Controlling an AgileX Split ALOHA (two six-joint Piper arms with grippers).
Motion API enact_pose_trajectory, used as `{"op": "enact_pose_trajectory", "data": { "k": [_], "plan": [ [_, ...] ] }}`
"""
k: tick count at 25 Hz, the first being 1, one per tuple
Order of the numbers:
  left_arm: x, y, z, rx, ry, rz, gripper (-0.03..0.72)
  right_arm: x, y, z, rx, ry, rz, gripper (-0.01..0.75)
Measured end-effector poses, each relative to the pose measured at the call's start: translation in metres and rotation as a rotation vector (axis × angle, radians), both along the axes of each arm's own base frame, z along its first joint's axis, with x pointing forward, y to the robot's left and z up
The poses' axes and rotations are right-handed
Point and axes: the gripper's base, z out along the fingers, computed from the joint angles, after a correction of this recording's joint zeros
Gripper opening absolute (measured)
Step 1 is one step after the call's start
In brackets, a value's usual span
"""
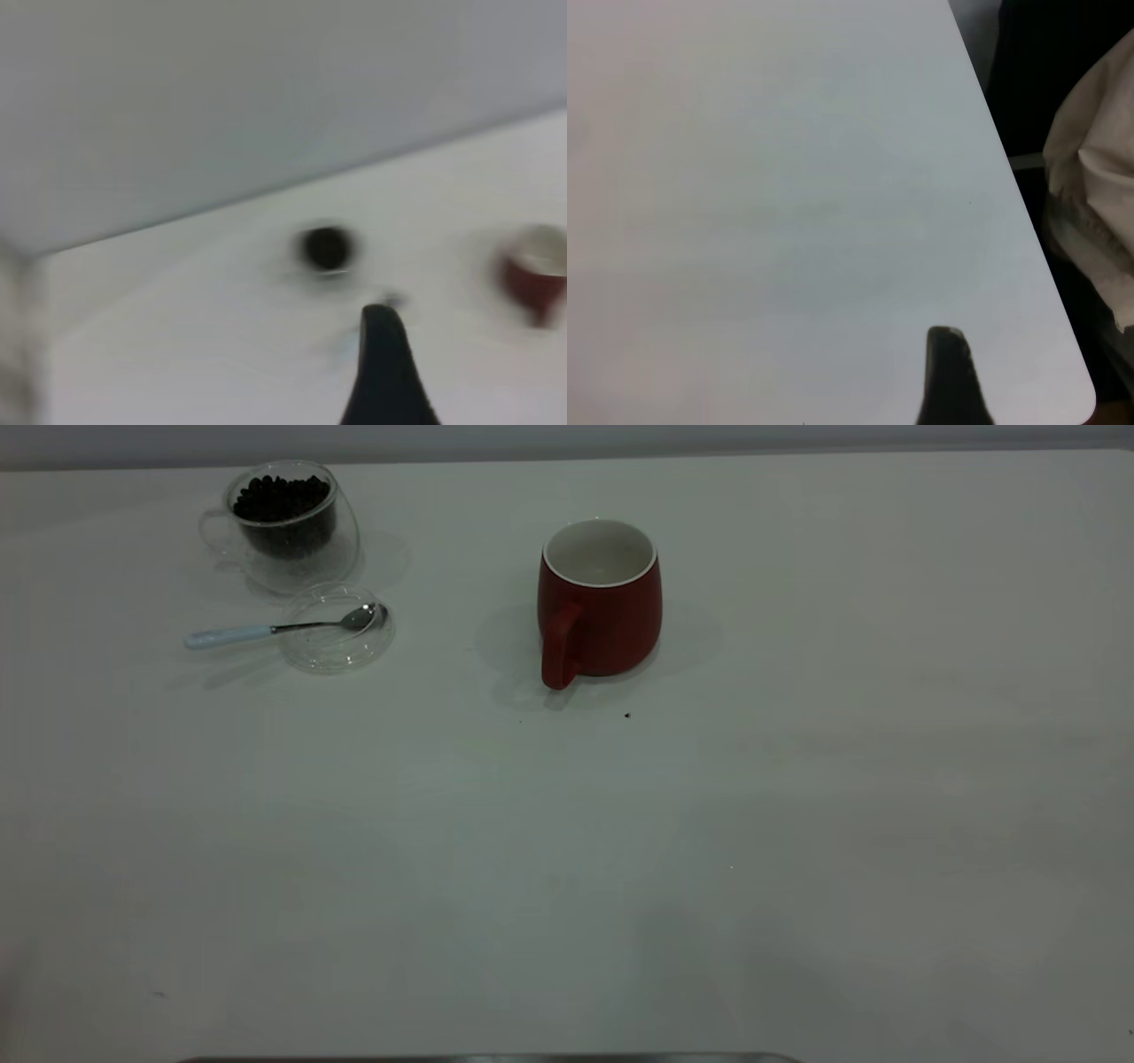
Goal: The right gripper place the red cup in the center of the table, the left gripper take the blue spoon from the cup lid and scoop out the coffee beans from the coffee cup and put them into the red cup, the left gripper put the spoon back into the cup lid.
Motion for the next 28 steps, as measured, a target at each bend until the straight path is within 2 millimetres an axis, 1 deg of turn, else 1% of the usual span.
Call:
{"op": "enact_pose_trajectory", "data": {
  "k": [1, 3, 5, 7, 9, 10, 13, 15, 20, 24, 28],
  "plan": [
    [-0.016, 0.001, -0.010, 0.005, -0.039, 0.059, 0.572, 0.000, 0.000, 0.000, 0.000, 0.000, 0.000, 0.532],
    [-0.058, -0.002, -0.031, 0.020, -0.166, 0.122, 0.570, 0.000, 0.000, 0.000, 0.000, 0.000, 0.000, 0.532],
    [-0.091, -0.001, -0.057, 0.048, -0.241, 0.142, 0.557, 0.000, 0.000, 0.000, 0.000, 0.000, 0.000, 0.532],
    [-0.123, 0.000, -0.079, 0.053, -0.318, 0.154, 0.534, 0.000, 0.000, 0.000, 0.000, 0.000, 0.000, 0.532],
    [-0.138, 0.004, -0.100, 0.026, -0.292, 0.151, 0.500, 0.000, 0.000, 0.000, 0.000, 0.000, 0.000, 0.532],
    [-0.141, 0.004, -0.110, 0.010, -0.226, 0.137, 0.485, 0.000, 0.000, 0.000, 0.000, 0.000, 0.000, 0.532],
    [-0.134, 0.008, -0.137, -0.008, -0.014, 0.085, 0.464, 0.000, 0.000, 0.000, 0.000, 0.000, 0.000, 0.532],
    [-0.128, 0.008, -0.150, -0.036, 0.057, 0.066, 0.463, 0.000, 0.000, 0.000, 0.000, 0.000, 0.000, 0.532],
    [-0.109, 0.006, -0.185, -0.127, 0.207, 0.085, 0.462, 0.000, 0.000, 0.000, 0.000, 0.000, 0.000, 0.532],
    [-0.104, 0.006, -0.195, -0.125, 0.240, 0.086, 0.461, 0.000, 0.000, 0.000, 0.000, 0.000, 0.000, 0.532],
    [-0.103, 0.006, -0.196, -0.126, 0.237, 0.085, 0.462, 0.000, 0.000, 0.000, 0.000, 0.000, 0.000, 0.532]
  ]
}}
